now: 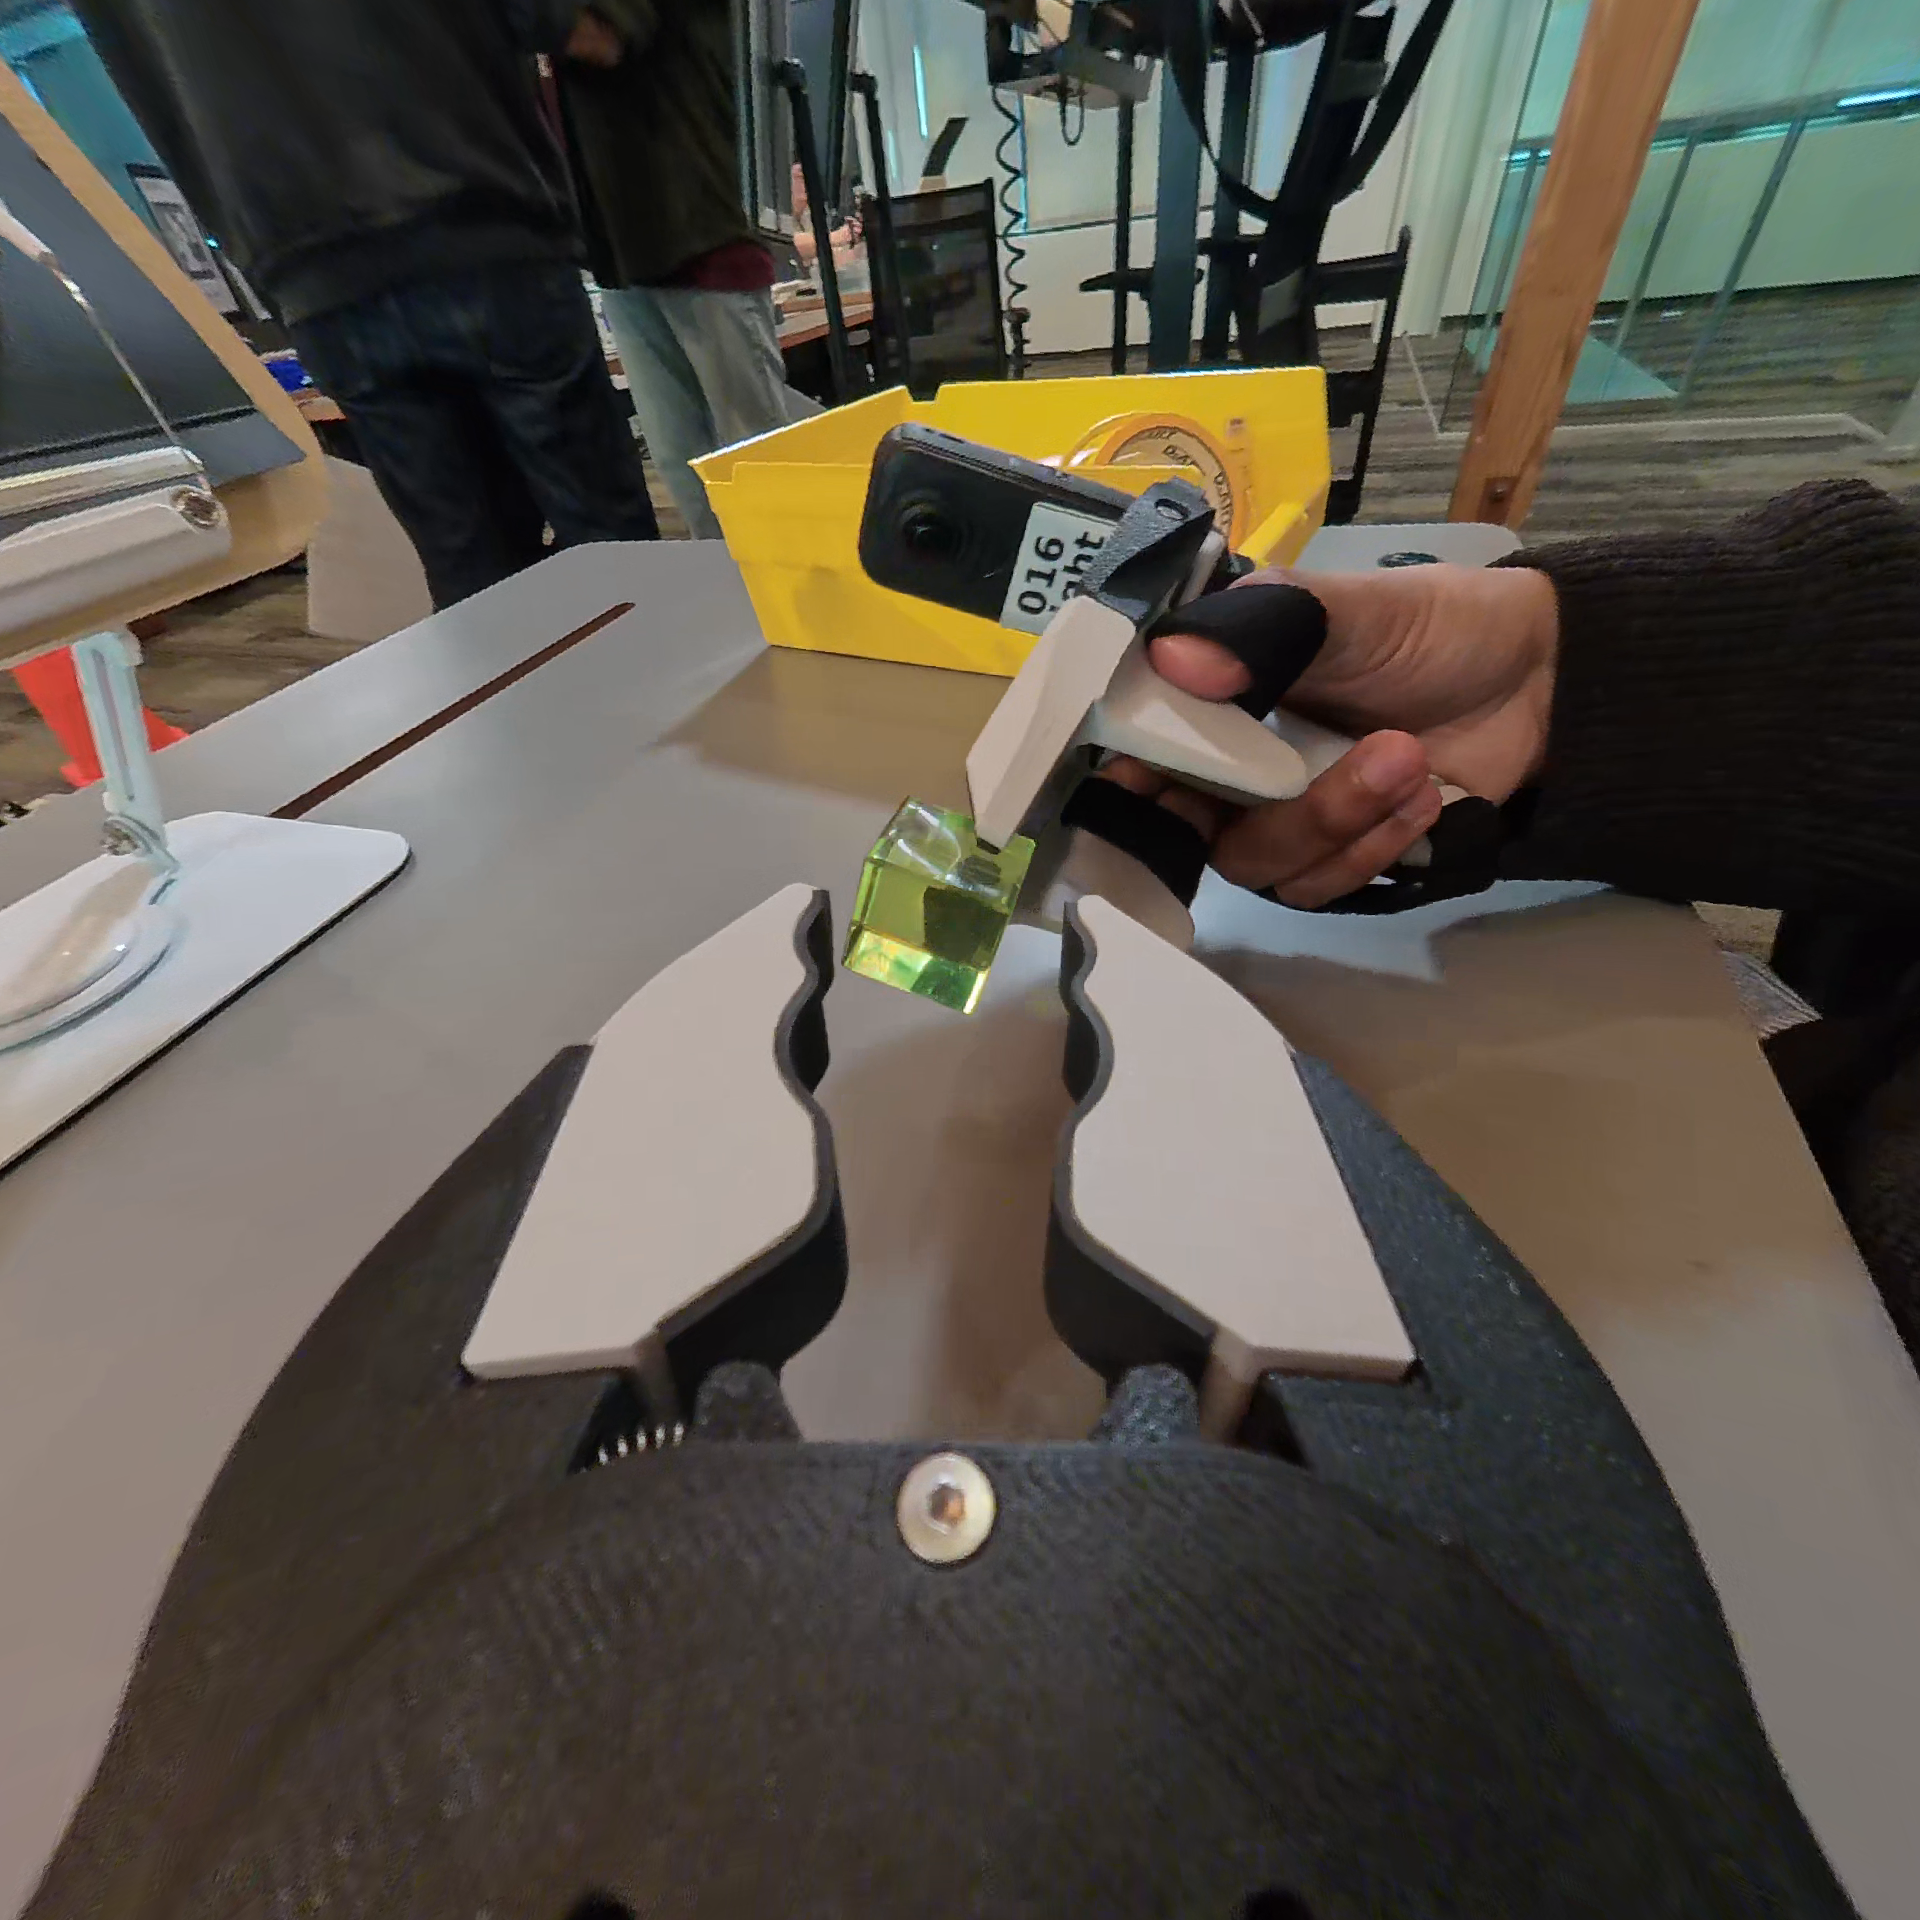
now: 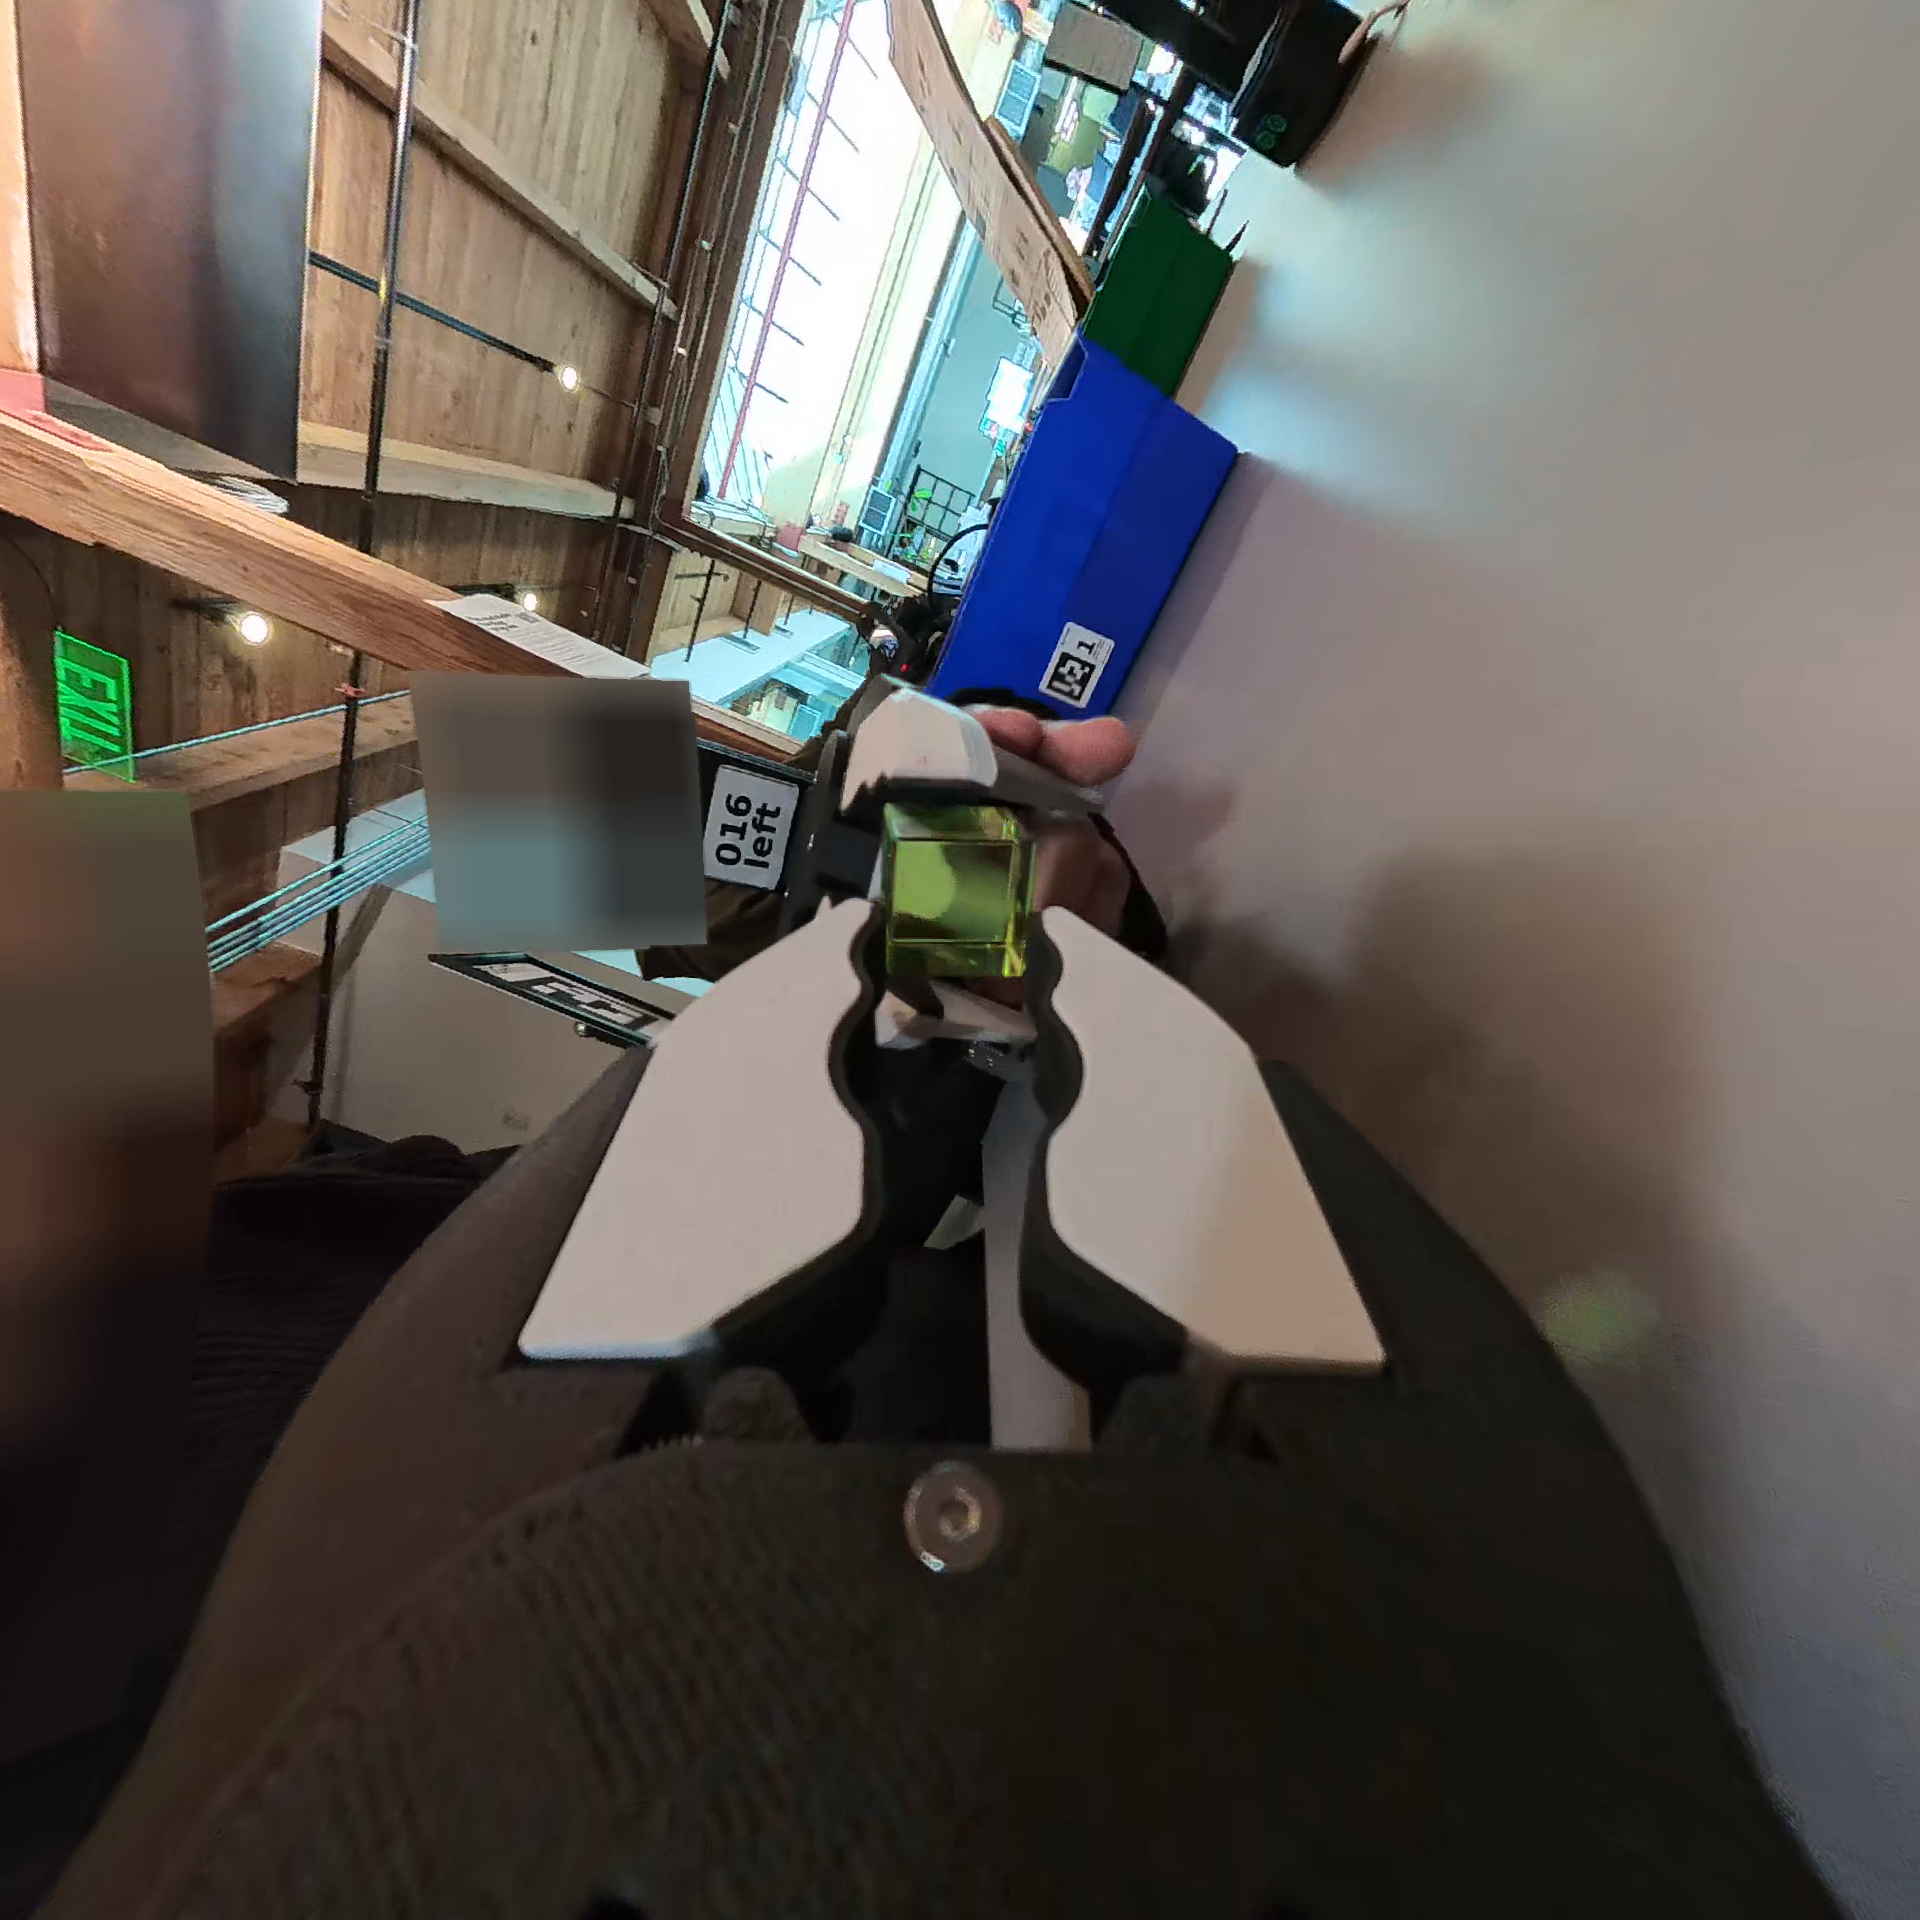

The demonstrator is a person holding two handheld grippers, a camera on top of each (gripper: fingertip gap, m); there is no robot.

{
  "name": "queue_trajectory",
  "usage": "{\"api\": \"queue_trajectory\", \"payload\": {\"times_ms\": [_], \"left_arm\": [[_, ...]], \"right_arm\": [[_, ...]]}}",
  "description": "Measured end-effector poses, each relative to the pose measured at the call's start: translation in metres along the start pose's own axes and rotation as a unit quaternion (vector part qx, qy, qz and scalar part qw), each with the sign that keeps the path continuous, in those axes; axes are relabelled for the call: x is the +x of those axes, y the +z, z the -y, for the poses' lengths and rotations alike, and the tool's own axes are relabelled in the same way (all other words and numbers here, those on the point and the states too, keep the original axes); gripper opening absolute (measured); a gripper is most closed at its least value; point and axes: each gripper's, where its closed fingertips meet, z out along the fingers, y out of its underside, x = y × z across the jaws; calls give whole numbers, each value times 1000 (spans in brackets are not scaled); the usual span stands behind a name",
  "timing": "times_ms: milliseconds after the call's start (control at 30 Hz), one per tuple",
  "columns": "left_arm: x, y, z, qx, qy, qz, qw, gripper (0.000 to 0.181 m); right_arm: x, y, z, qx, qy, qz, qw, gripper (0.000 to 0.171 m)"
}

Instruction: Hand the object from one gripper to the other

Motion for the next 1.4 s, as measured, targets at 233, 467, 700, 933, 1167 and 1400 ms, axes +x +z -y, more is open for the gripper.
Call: {"api": "queue_trajectory", "payload": {"times_ms": [233,467,700,933,1167,1400], "left_arm": [[0,-1,3,7,5,6,1000,30],[-1,-2,8,9,-14,-2,1000,28],[-20,-15,22,66,-174,-21,982,29],[-18,-22,19,77,-411,-157,894,29],[2,-15,19,58,-437,-211,873,29],[3,-19,25,77,-453,-237,856,28]], "right_arm": [[-2,0,-2,0,2,4,1000,27],[-11,4,7,29,-78,-2,997,51],[-28,-18,41,139,-200,-34,969,73],[-31,-4,23,71,-428,-129,892,60],[-27,9,6,22,-467,-130,874,57],[-31,13,0,12,-466,-111,878,55]]}}
